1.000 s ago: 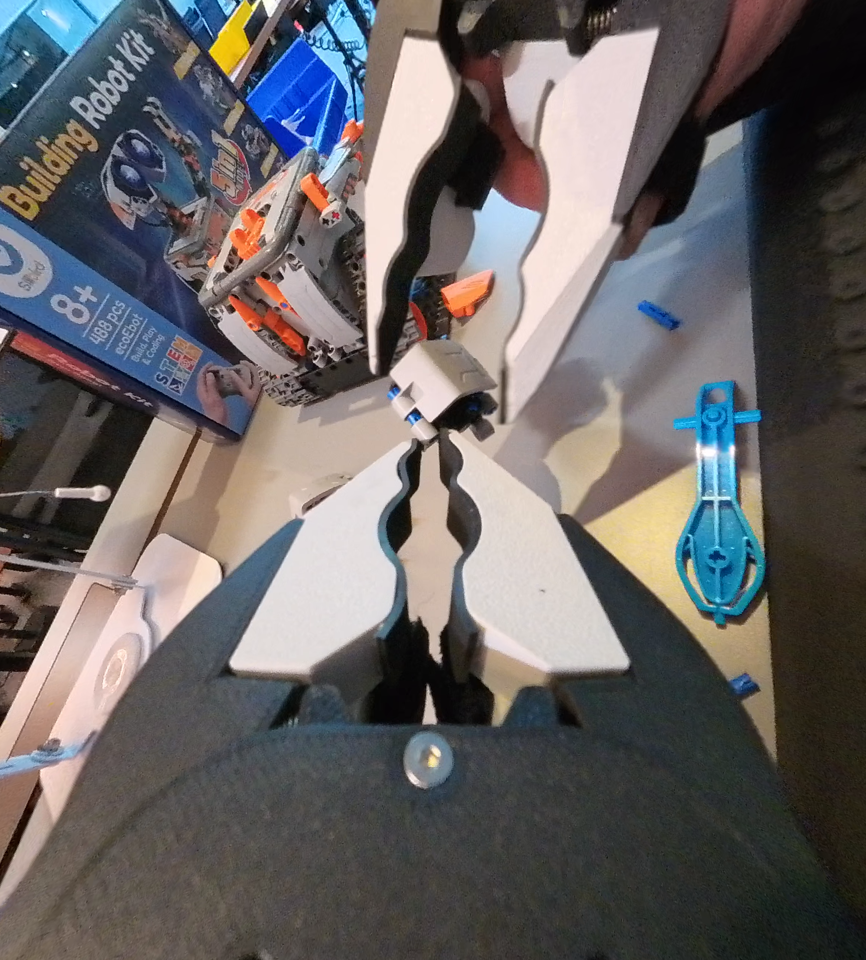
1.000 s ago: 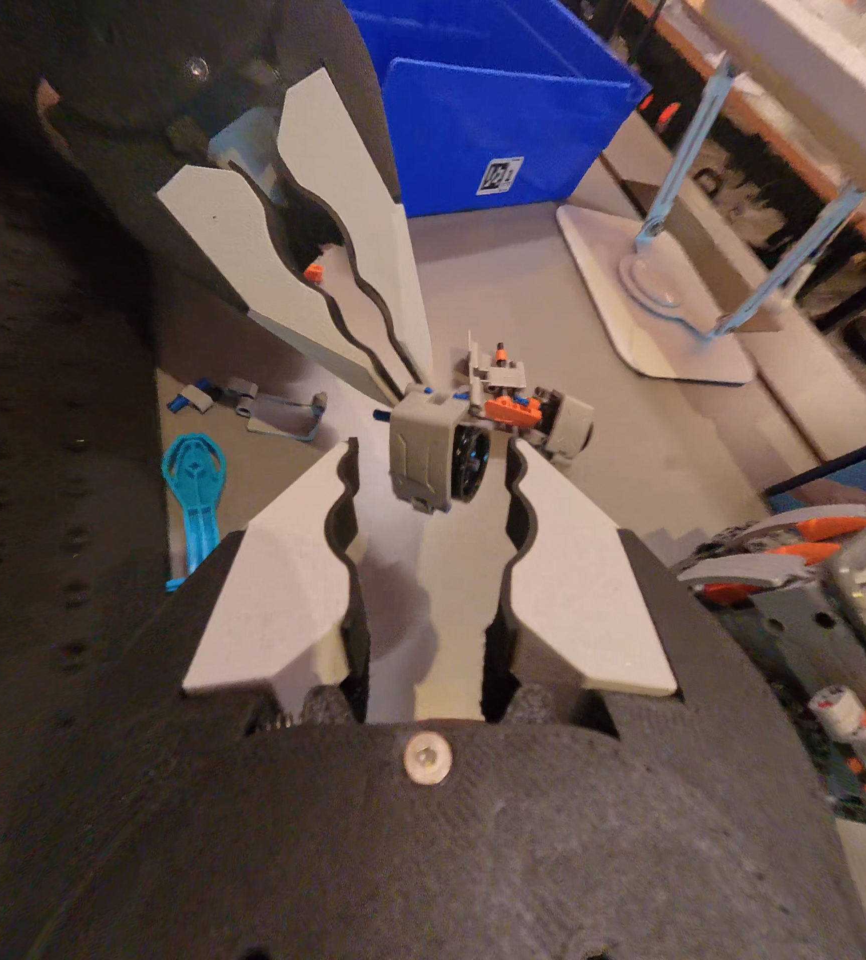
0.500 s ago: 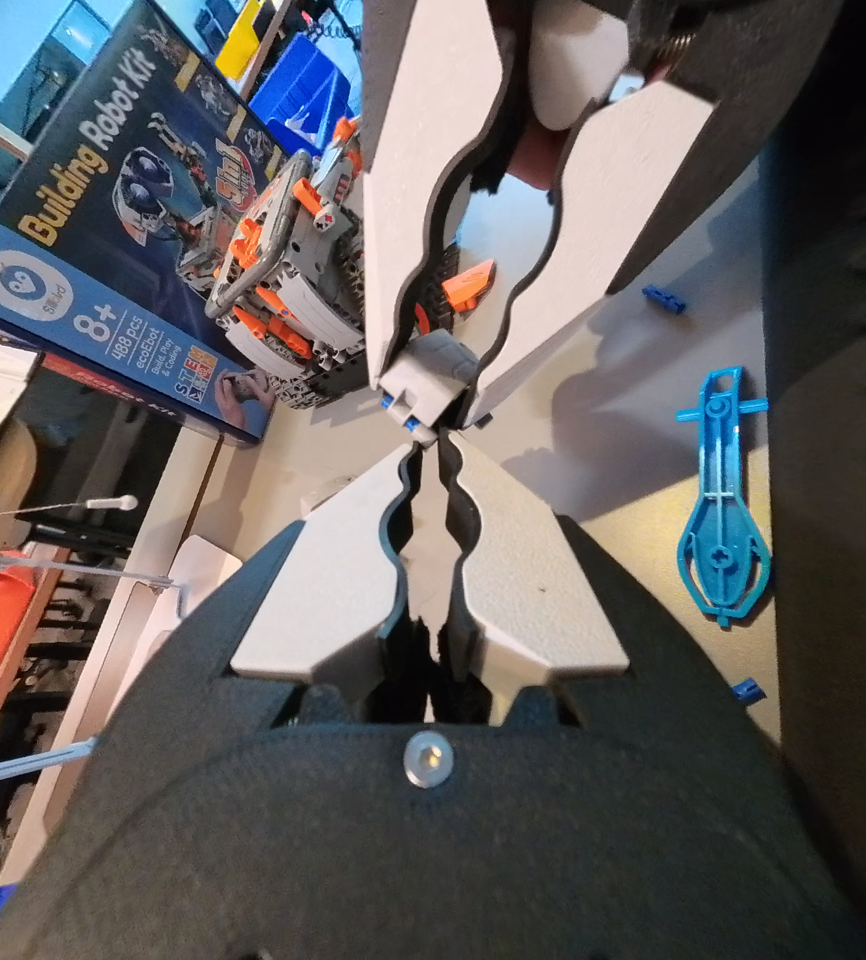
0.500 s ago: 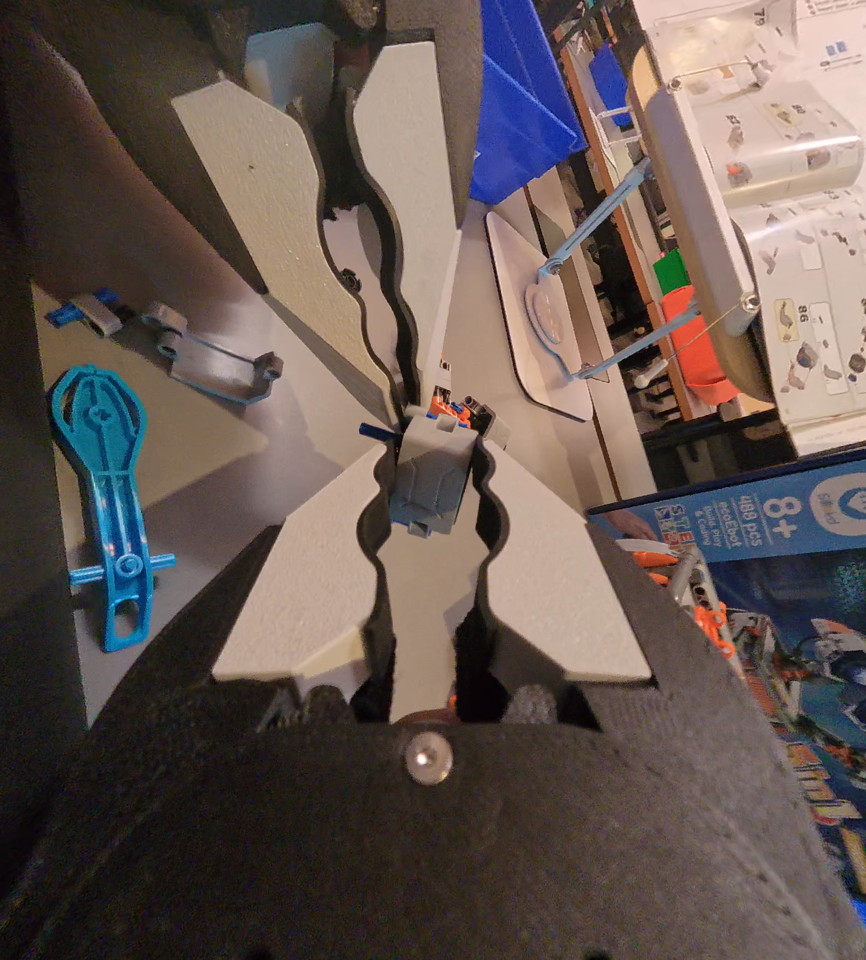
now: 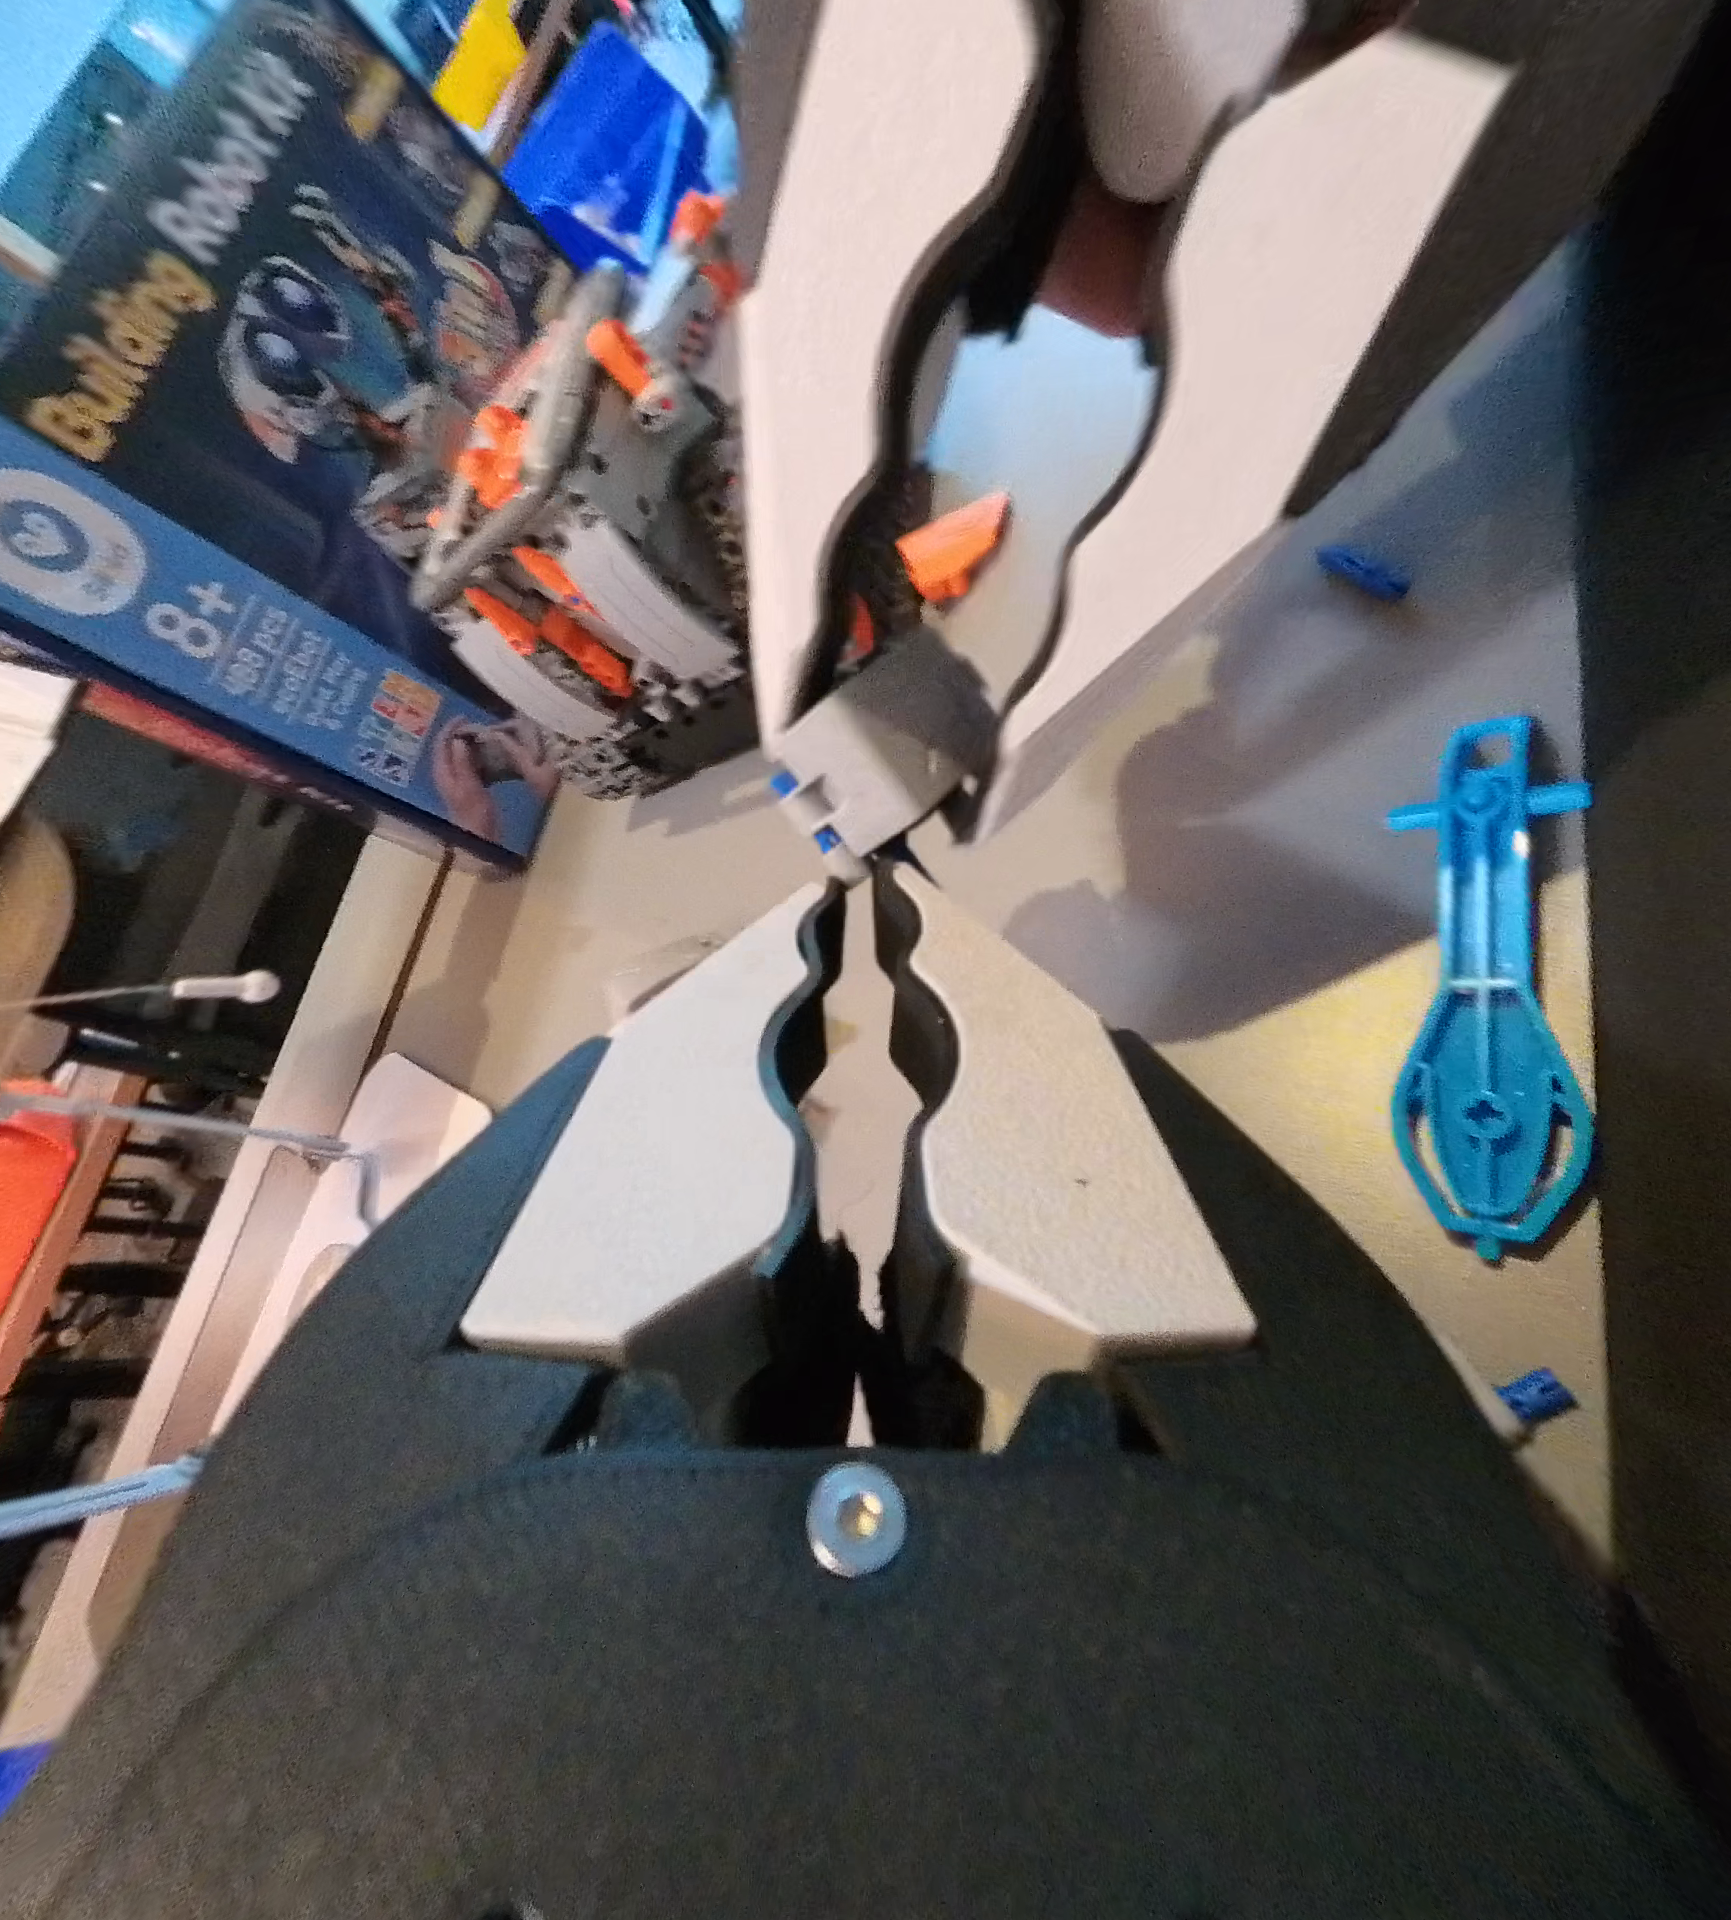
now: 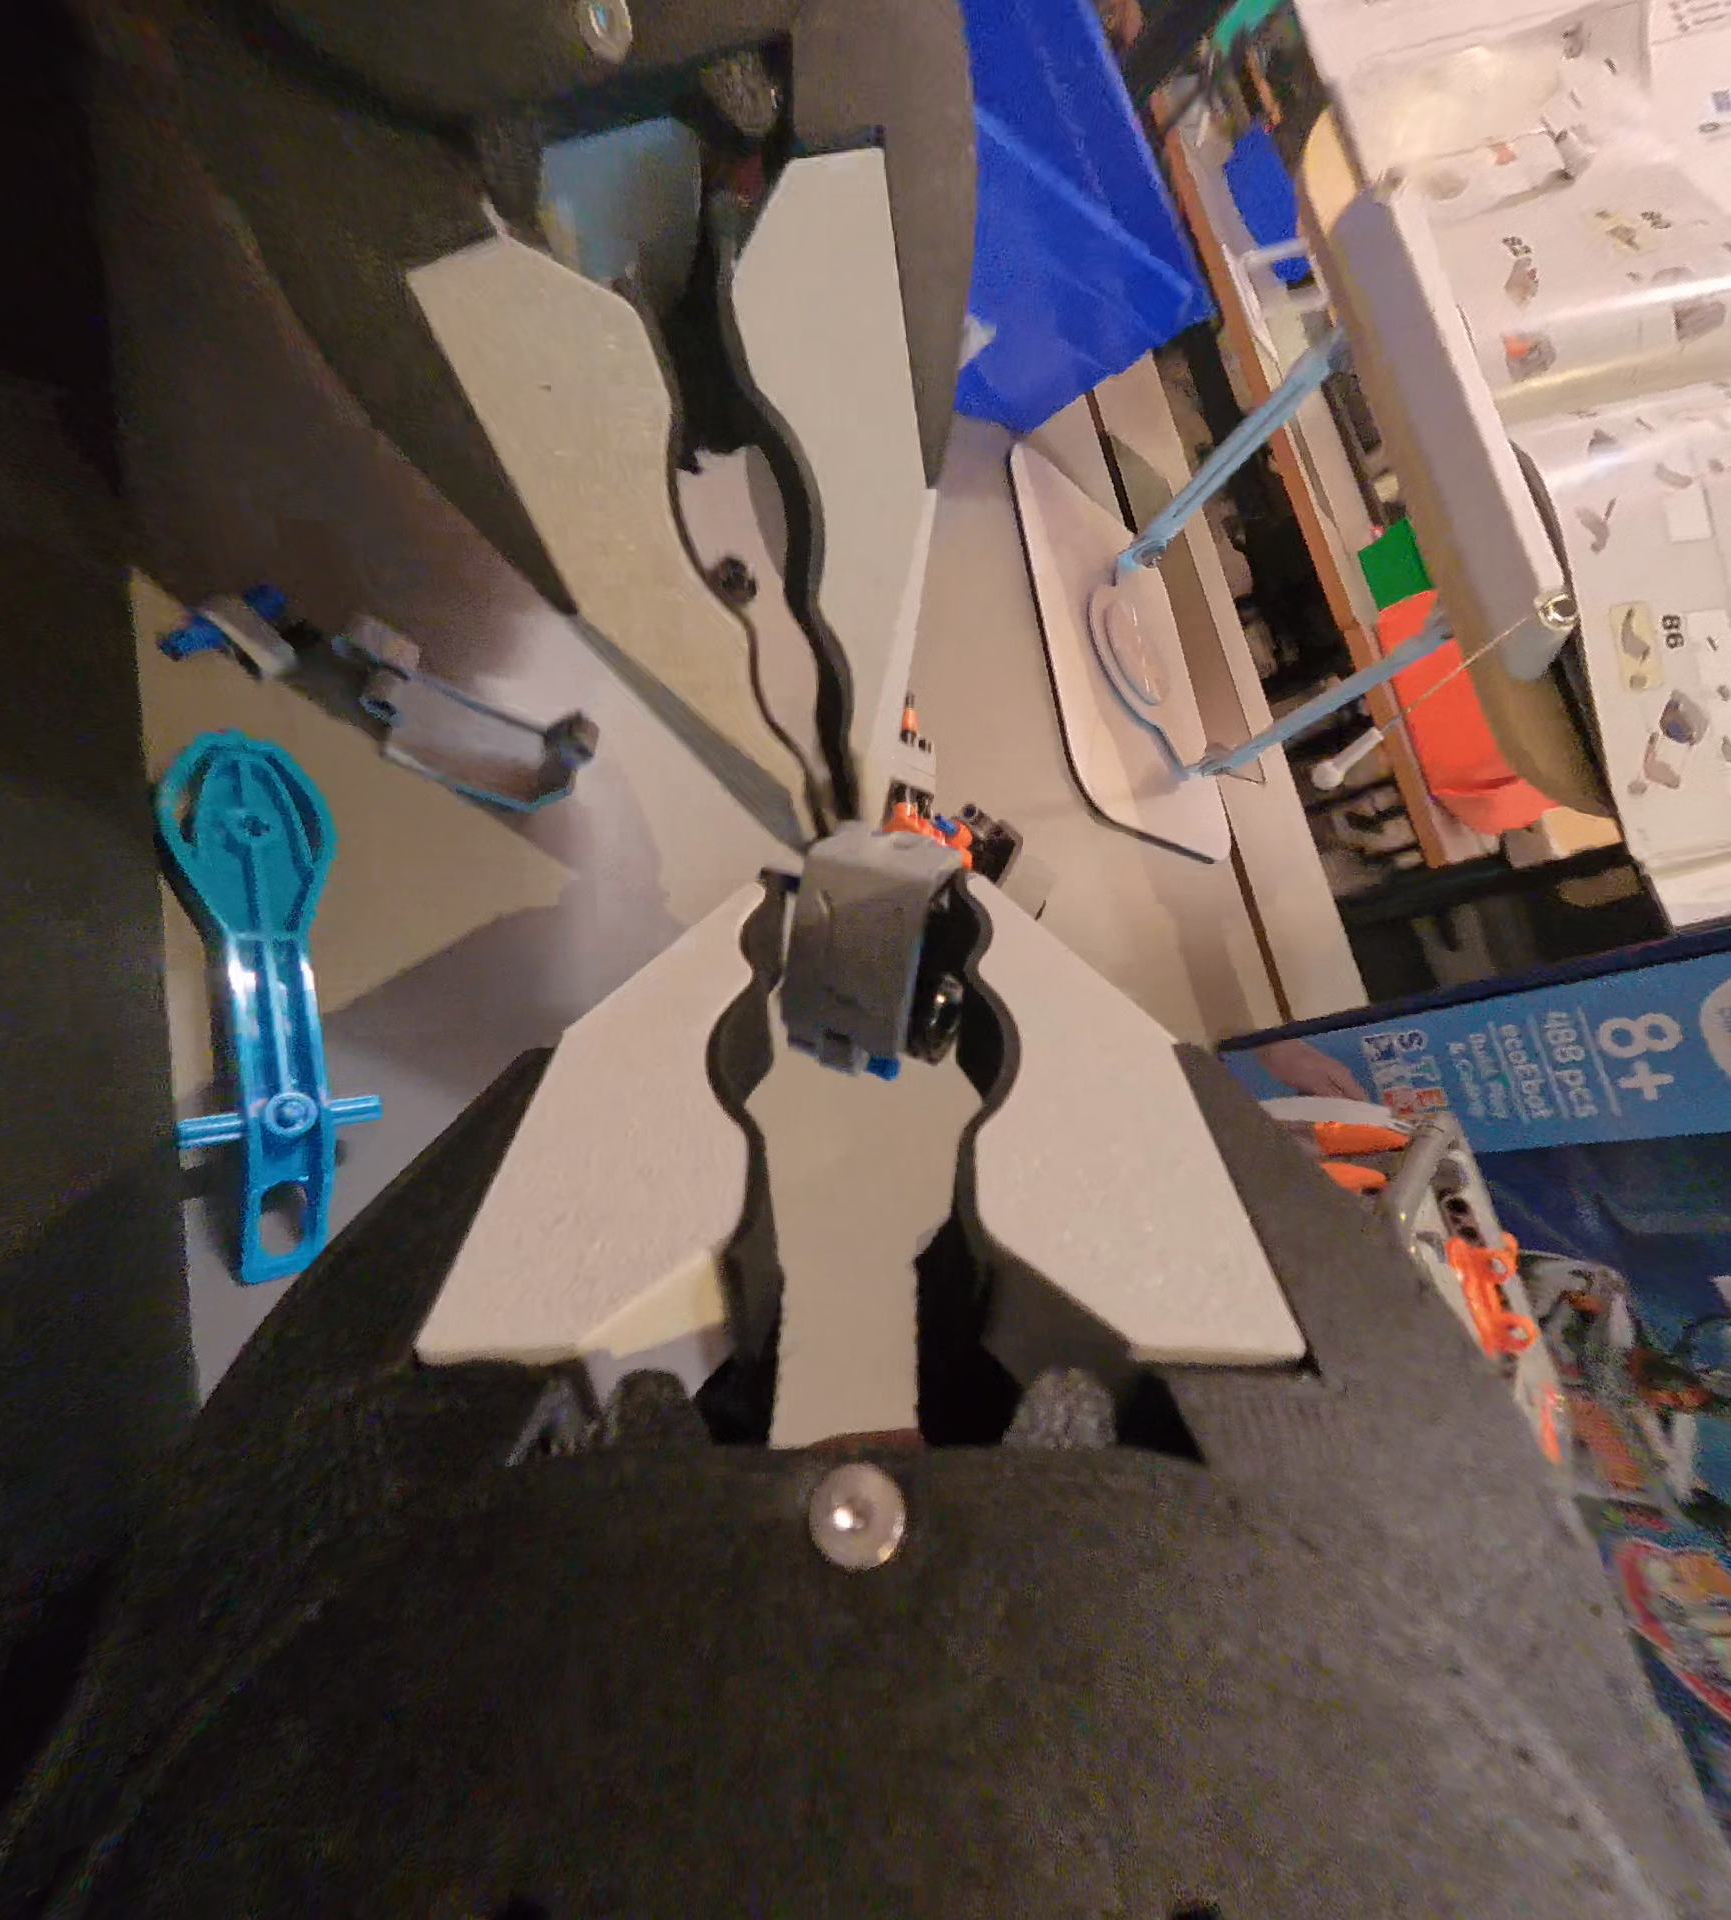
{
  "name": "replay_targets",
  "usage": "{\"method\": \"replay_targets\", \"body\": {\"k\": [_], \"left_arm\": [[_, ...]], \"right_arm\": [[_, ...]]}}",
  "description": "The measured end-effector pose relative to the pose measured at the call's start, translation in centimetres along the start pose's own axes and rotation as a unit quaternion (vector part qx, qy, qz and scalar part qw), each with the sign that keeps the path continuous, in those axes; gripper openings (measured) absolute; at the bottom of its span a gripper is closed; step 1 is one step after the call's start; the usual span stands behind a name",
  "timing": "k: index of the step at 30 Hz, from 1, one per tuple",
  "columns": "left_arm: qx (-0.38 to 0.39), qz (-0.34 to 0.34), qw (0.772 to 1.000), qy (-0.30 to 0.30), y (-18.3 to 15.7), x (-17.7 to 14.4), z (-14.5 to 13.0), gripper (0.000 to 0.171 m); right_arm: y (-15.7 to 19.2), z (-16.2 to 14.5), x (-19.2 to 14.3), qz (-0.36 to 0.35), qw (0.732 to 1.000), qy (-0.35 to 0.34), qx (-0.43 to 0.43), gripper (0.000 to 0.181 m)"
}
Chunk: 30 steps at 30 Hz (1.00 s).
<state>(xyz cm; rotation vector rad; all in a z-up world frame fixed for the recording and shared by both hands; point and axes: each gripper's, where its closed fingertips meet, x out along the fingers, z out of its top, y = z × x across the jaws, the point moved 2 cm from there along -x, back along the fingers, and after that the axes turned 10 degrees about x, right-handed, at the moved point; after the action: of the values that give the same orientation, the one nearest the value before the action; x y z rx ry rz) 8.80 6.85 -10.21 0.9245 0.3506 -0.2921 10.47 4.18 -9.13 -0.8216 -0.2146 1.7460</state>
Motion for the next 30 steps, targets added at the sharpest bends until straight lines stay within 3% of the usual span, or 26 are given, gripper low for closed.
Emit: {"method": "replay_targets", "body": {"k": [2, 4, 8, 12, 22, 26, 30], "left_arm": [[-0.038, -0.006, 0.999, -0.014, 0.7, -0.3, -0.3, 0.002], [-0.075, -0.015, 0.996, -0.039, 1.3, -0.6, -0.3, 0.002], [-0.157, -0.057, 0.977, -0.131, 2.3, -1.5, 0.7, 0.0], [-0.18, -0.081, 0.967, -0.161, 2.3, -1.8, 1.0, 0.0], [-0.133, -0.078, 0.984, -0.085, 2.8, -0.5, -0.7, 0.002], [-0.141, -0.042, 0.989, -0.024, 6.3, 0.9, -2.0, 0.027], [-0.149, -0.063, 0.986, 0.047, 8.9, 5.5, -3.5, 0.053]], "right_arm": [[-0.9, 0.6, -1.1, 0.014, 0.998, -0.039, 0.044, 0.037], [-2.1, -0.6, -1.3, 0.025, 0.994, -0.031, 0.104, 0.06], [-2.3, -1.2, -1.3, 0.057, 0.987, -0.036, 0.144, 0.063], [-1.9, -0.6, -0.8, 0.062, 0.986, -0.045, 0.146, 0.058], [-4.0, -3.2, -2.2, 0.067, 0.973, -0.018, 0.221, 0.035], [-3.8, -3.4, -2.1, 0.066, 0.976, -0.008, 0.205, 0.036], [-3.9, -3.5, -2.1, 0.058, 0.979, -0.007, 0.196, 0.035]]}}
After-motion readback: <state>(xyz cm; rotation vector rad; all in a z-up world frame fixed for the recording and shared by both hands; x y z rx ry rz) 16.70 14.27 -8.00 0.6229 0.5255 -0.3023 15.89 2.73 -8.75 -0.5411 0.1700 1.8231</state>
